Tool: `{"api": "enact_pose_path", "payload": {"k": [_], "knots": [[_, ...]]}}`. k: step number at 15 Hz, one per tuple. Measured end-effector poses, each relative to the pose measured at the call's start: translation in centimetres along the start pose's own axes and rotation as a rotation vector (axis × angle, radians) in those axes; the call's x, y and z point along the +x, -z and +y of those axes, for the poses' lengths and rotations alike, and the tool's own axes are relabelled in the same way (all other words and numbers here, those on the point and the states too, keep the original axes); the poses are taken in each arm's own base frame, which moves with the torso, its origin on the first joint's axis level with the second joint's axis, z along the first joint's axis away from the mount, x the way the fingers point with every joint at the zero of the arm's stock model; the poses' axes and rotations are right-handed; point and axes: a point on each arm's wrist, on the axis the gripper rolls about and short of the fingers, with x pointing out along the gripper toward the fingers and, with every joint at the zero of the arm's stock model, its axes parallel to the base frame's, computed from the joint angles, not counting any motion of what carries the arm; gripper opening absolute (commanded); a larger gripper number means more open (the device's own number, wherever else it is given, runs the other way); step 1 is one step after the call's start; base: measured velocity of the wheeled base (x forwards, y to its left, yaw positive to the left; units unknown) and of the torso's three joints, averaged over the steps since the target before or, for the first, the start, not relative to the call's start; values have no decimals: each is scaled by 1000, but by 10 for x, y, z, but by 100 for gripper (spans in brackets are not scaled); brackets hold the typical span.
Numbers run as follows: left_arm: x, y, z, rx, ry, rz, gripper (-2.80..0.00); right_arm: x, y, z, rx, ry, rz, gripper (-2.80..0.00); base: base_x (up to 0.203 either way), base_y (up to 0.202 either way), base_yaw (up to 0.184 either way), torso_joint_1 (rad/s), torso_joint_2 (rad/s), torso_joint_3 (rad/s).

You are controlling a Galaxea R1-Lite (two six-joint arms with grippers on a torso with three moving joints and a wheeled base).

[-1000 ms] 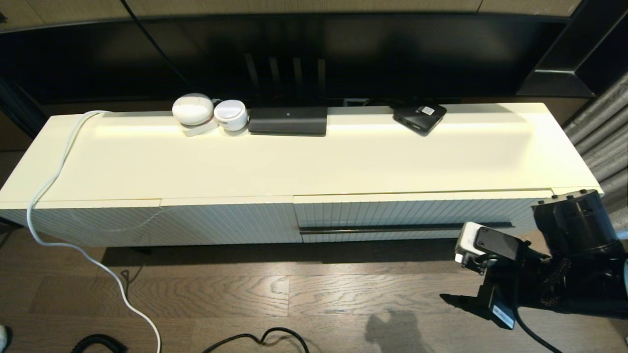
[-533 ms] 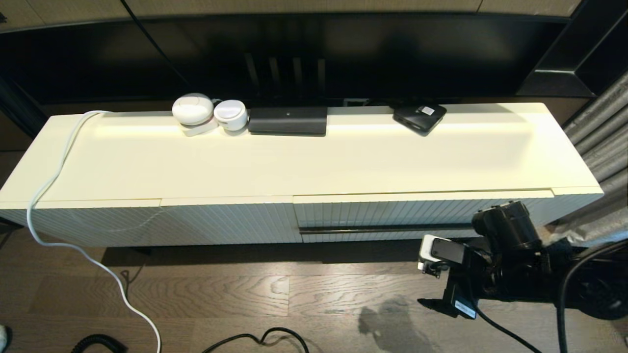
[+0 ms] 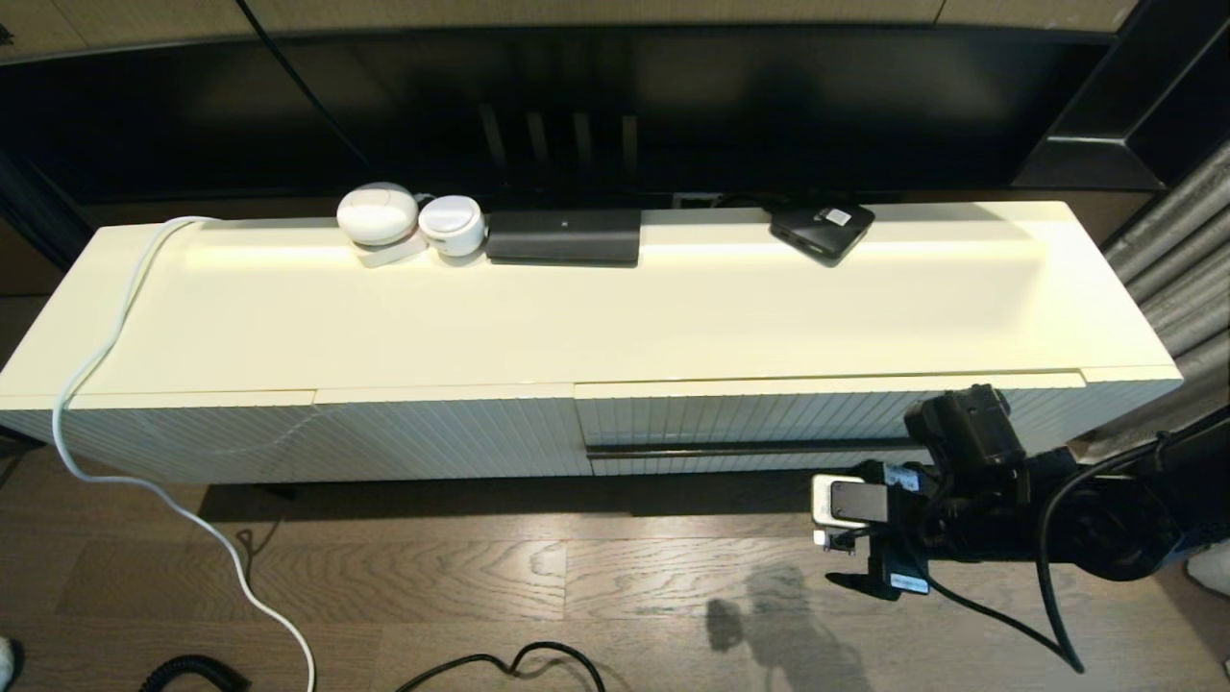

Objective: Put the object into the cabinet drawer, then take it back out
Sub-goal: Open the drawer

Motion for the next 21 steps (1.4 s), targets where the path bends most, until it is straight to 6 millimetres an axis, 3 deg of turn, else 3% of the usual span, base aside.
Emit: {"api": "enact_pose_path", "payload": {"k": [6, 13, 21], "knots": [[0, 0, 0, 0, -1, 0, -280, 28, 7, -9, -30, 36, -54, 0, 0, 0, 0, 0, 0, 0], [0, 0, 0, -1, -1, 0, -280, 64, 11, -6, -72, 18, -59, 0, 0, 0, 0, 0, 0, 0], [0, 0, 0, 0, -1, 0, -280, 83, 11, -13, -112, 60, -73, 0, 0, 0, 0, 0, 0, 0]]}}
